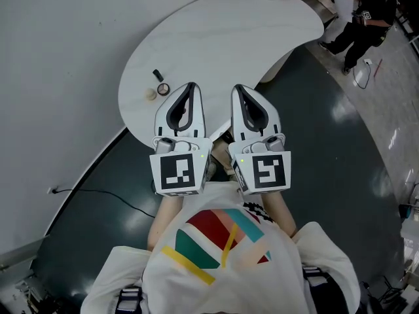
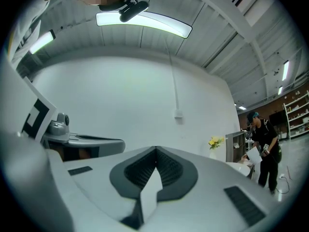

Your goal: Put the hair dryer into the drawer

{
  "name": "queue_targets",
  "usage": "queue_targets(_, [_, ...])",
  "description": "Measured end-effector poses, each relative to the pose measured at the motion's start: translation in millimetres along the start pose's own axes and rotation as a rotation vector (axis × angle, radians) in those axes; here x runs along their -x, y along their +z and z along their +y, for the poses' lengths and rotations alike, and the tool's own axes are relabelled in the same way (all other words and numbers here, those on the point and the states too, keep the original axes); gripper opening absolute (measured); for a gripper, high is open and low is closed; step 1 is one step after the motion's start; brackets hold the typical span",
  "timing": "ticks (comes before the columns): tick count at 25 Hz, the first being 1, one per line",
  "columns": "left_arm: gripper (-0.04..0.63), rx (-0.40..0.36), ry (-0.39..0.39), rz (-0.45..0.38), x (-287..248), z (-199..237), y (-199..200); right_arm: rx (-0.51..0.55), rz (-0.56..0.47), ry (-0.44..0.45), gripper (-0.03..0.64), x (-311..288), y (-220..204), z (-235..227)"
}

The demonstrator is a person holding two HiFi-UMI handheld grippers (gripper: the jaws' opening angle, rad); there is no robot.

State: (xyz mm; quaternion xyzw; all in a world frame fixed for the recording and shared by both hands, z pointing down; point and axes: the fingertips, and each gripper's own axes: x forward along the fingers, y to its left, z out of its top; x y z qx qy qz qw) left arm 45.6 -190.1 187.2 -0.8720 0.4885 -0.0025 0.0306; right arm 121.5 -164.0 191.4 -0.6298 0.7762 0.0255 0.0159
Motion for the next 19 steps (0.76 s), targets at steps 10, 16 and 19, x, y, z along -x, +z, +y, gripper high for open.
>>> queue_targets(10, [0.015, 0.006, -0.006, -0.005, 3.4, -0.5, 3.6, 0.011, -0.001, 0.008, 0.011, 4.3, 6.0, 5.9])
queue_targets(16, [0.015, -0.005, 0.01, 0.013, 10.0, 9.5, -1.8, 0.014, -0.004, 0.02, 0.011, 3.6, 5.9, 13.7])
queue_targets(19, [0.017, 0.008, 0.021, -0.002, 13.4, 14.8, 0.0, 0.016, 0.002, 0.028, 0.011, 3.5, 3.4, 19.2])
